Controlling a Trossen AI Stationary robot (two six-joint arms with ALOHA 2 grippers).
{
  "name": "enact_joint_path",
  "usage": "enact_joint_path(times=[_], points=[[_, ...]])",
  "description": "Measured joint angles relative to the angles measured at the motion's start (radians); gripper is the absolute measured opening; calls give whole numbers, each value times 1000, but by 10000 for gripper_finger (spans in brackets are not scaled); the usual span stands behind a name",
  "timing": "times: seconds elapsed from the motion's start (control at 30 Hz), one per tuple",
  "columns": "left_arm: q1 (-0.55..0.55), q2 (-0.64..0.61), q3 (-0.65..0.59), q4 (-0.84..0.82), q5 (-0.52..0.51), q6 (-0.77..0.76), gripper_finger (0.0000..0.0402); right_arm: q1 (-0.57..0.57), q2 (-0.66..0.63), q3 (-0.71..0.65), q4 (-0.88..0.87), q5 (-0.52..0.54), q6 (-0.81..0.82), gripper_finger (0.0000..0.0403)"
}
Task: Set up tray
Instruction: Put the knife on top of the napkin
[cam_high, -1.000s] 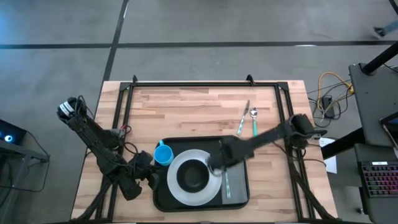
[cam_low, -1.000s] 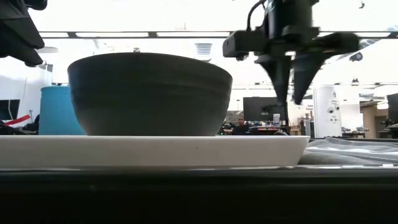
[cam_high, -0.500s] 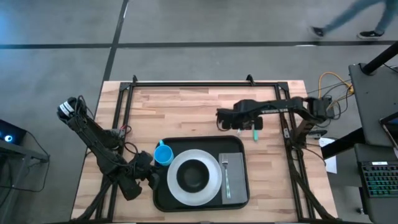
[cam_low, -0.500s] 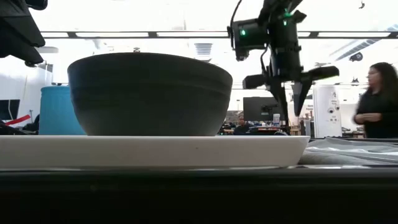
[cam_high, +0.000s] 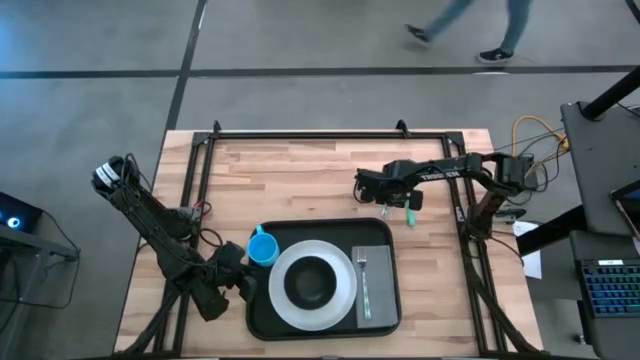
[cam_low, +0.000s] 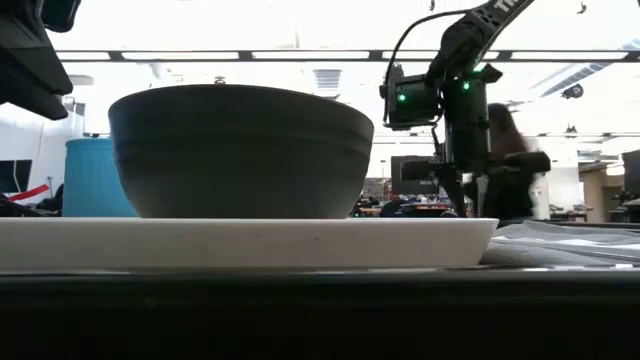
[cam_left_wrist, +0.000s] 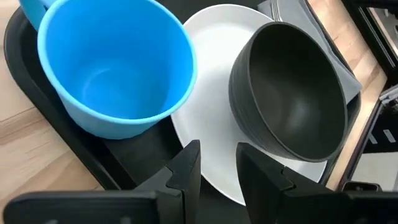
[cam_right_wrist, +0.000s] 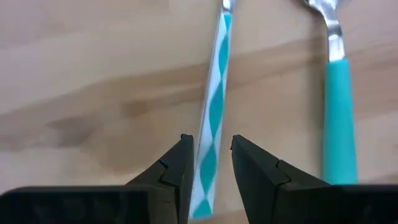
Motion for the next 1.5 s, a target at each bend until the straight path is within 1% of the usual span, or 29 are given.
enact_joint_path(times=[0.1, 0.27, 0.43, 0.53, 0.7, 0.77, 0.9, 1.03, 1.3, 1.5], points=[[0, 0, -8, 0, 0, -24, 84, -16, 1, -15, 30, 22, 0, 98], [0, 0, -10, 1, 0, -42, 84, -65, 1, -48, 45, 25, -16, 98], [1, 0, -10, 1, -1, -43, 84, -101, 1, -80, 147, 22, -55, 98], [2, 0, -10, 0, -1, -43, 84, -109, 1, -81, 197, 41, -88, 98], [2, 0, -10, 1, -1, -44, 84, -128, 2, -85, 163, 85, -115, 93], [3, 0, -10, 1, -1, -56, 84, -130, 2, -90, 145, 105, -98, 90], [3, 0, -10, 1, -1, -65, 84, -135, 7, -96, 152, 109, -94, 85], [3, 0, -10, 0, -1, -65, 84, -137, 18, -95, 157, 115, -143, 72], [8, 0, -11, 0, -2, -65, 84, -139, 34, -95, 162, 123, -260, 20], [8, 0, -12, 0, -2, -65, 84, -121, 10, -99, 166, 132, -327, 19]])
